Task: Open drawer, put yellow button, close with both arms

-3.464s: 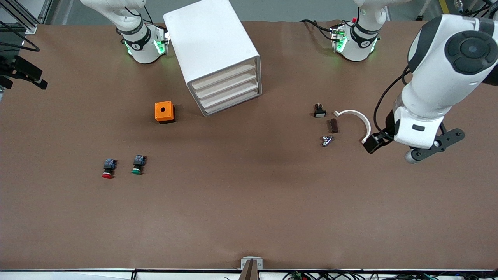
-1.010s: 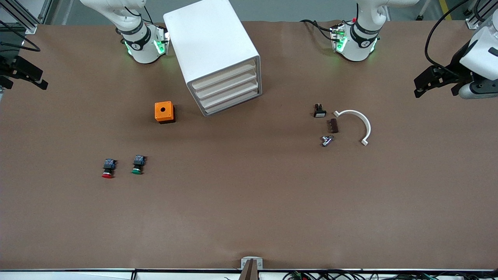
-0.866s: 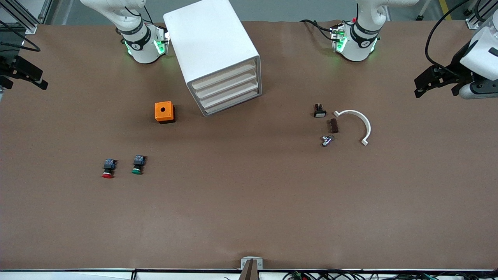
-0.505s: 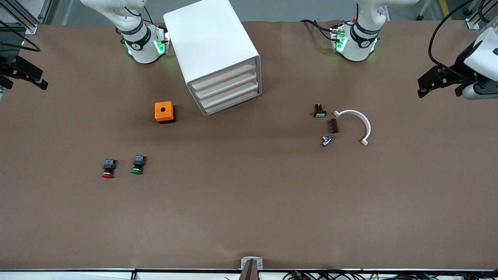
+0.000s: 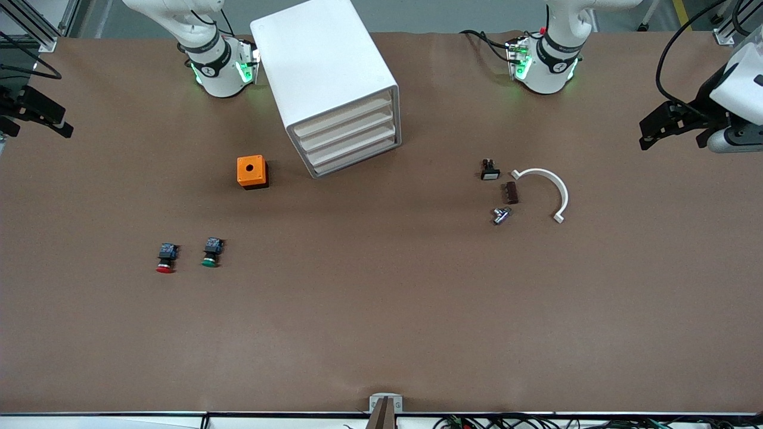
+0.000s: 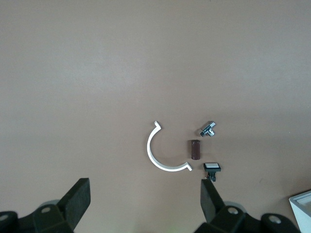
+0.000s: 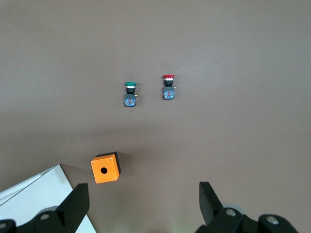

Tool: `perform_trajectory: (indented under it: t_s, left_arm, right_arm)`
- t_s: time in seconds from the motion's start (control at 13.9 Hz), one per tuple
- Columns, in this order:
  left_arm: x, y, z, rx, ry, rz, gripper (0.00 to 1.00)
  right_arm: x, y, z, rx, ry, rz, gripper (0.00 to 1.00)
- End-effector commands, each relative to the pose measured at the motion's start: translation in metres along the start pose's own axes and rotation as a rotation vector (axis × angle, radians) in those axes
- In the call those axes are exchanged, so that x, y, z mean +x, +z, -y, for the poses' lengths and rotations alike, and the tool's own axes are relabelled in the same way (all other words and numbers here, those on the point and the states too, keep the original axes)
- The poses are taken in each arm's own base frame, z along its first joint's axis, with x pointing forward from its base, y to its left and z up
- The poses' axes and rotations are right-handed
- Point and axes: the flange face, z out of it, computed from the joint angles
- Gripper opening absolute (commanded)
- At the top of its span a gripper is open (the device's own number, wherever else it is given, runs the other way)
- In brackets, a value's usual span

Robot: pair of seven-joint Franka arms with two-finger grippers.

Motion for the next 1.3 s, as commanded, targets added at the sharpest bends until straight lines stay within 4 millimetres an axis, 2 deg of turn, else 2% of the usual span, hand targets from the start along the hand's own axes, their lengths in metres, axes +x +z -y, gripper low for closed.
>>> perform_trajectory:
  t_s: [0.0,1.23]
  left_arm:
    - [-0.0031,-0.0028,0.0022,-0.001,0.017,-0.003,1.00]
    - [-0.0040,-0.0024,0.0069,0.003,0.047,0.012,1.00]
  right_arm:
    - [-0.0071,-0.0027,0.0025,0.004,0.004,-0.012,1.00]
    - [-0.0071,-0.0020,0.0023,0.003,0.004,-0.010,1.00]
